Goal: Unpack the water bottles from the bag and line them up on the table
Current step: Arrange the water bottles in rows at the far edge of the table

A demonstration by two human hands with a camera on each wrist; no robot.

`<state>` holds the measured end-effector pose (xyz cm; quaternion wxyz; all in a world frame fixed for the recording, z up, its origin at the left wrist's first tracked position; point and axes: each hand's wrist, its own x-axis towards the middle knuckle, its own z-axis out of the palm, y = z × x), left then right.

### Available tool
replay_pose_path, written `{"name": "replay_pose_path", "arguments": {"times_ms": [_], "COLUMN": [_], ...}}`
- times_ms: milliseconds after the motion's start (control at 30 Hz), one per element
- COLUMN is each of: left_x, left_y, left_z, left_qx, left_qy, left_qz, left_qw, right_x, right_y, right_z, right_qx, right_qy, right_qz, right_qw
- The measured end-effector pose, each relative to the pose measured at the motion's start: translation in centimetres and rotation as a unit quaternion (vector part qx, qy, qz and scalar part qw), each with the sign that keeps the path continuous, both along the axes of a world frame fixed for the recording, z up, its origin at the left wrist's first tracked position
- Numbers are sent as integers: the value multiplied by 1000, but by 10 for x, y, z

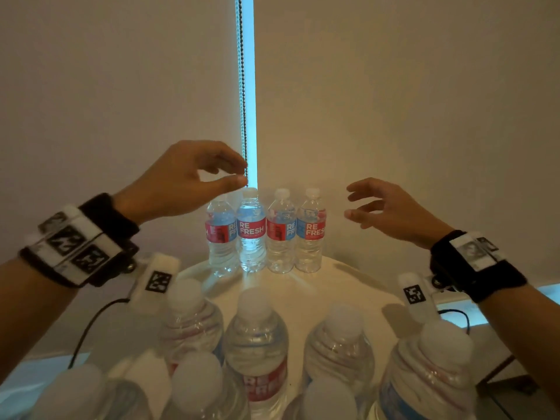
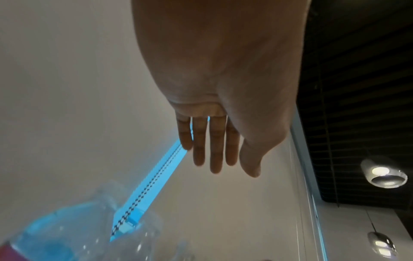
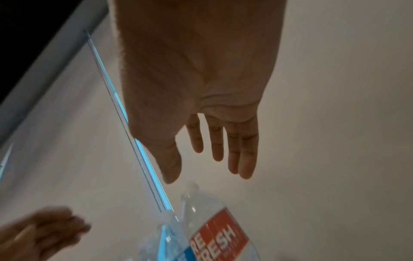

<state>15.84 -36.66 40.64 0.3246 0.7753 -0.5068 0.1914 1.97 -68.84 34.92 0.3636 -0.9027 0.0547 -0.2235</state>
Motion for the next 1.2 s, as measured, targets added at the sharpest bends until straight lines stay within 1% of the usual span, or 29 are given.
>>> {"name": "replay_pose_path", "arguments": {"times_ms": [67,133,200,267,333,400,433,533,600,733,867,967,1033,1200], "left_x": [-10,-15,-15,-15,-14,-17,-20,-32,-41,-54,-57,-56,-53,-44], "left_y": [28,57,82,103,116,122,122,116,108,95,91,93,96,93], "left_z": [4,4,-1,-12,-28,-43,-50,-63,-68,-70,-70,-70,-71,-68], "left_qx": [9,14,37,82,118,125,125,135,148,160,147,125,105,33], "left_qy": [72,161,224,278,326,369,383,397,388,355,331,326,328,361], "left_qz": [-39,-84,-113,-145,-168,-185,-195,-228,-237,-243,-237,-233,-222,-152], "left_qw": [997,983,967,946,923,902,894,879,878,888,901,908,912,919], "right_x": [-24,-50,-78,-109,-140,-165,-175,-196,-201,-202,-199,-197,-193,-155], "right_y": [-5,-8,-7,-3,6,19,27,55,71,88,90,87,84,69], "right_z": [7,11,14,13,9,-2,-9,-27,-34,-34,-34,-33,-28,-7], "right_qx": [-2,-1,7,11,2,-4,2,47,41,24,25,37,30,18], "right_qy": [-40,-57,-59,-37,13,53,63,54,40,45,26,29,28,-31], "right_qz": [11,36,70,103,147,183,187,187,195,170,146,153,150,127], "right_qw": [999,998,996,994,989,982,980,980,979,984,989,987,988,991]}}
